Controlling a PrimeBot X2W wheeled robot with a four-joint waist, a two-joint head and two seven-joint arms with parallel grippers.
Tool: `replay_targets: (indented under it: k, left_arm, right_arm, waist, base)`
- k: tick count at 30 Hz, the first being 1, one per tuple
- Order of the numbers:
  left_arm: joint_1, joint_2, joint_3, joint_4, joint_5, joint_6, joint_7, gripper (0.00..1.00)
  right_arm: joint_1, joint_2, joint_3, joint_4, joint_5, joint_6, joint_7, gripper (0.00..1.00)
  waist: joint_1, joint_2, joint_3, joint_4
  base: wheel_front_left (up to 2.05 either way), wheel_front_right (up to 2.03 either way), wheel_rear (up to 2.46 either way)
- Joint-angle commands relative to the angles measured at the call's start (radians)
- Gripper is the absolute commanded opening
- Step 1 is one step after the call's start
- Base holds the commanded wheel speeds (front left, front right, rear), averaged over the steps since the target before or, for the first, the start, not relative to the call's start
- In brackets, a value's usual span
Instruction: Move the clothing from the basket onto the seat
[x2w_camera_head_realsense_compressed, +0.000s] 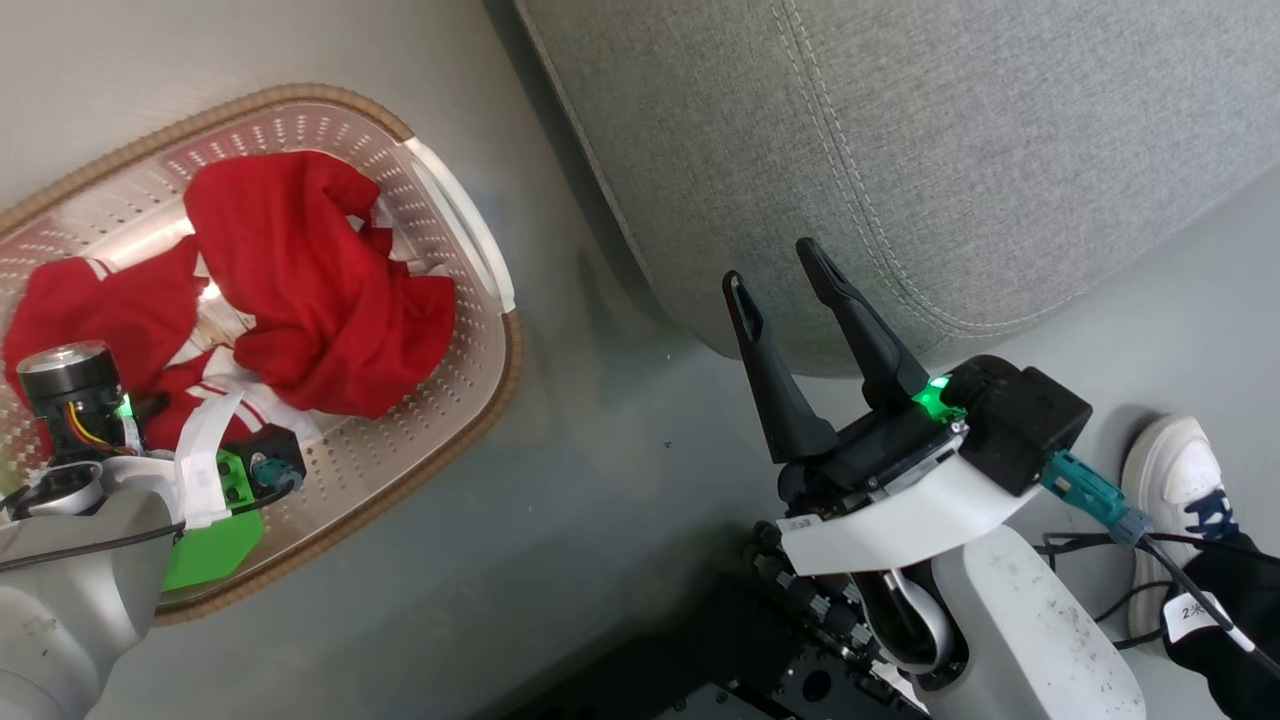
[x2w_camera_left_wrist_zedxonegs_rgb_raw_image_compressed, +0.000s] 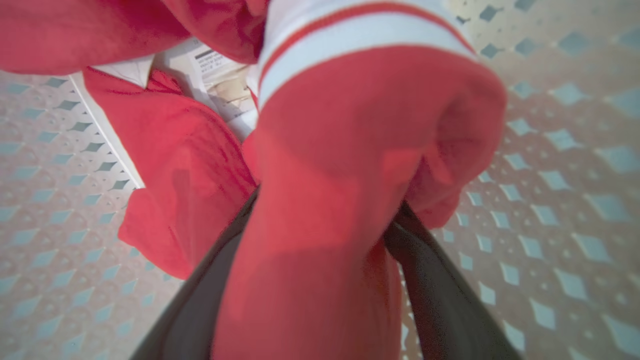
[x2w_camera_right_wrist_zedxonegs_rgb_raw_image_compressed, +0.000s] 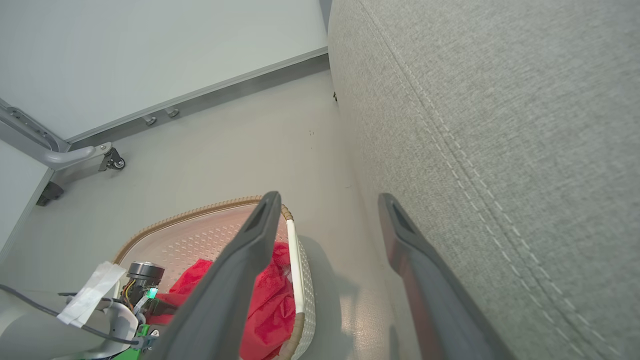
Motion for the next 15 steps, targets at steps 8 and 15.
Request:
replay_targets:
  k: [8, 15]
  left_arm:
    - [-0.020, -0.015, -0.002, 0.001, -0.005, 0.003, 0.064, 1.00]
    - [-0.033, -0.020, -0.002, 0.001, -0.022, 0.003, 0.101, 0.00]
  right_arm:
    - [0.003, 0.000, -0.006, -0.010, 0.020, 0.000, -0.003, 1.00]
    - [-0.004, 0.000, -0.010, -0.009, 0.031, 0.000, -0.003, 1.00]
  waist:
    - [0.0000, 0.0000, 0.047, -0.016]
    - [0.0000, 0.0000, 0.050, -0.014]
  base:
    - [0.00, 0.00, 0.00]
    - [0.00, 0.00, 0.00]
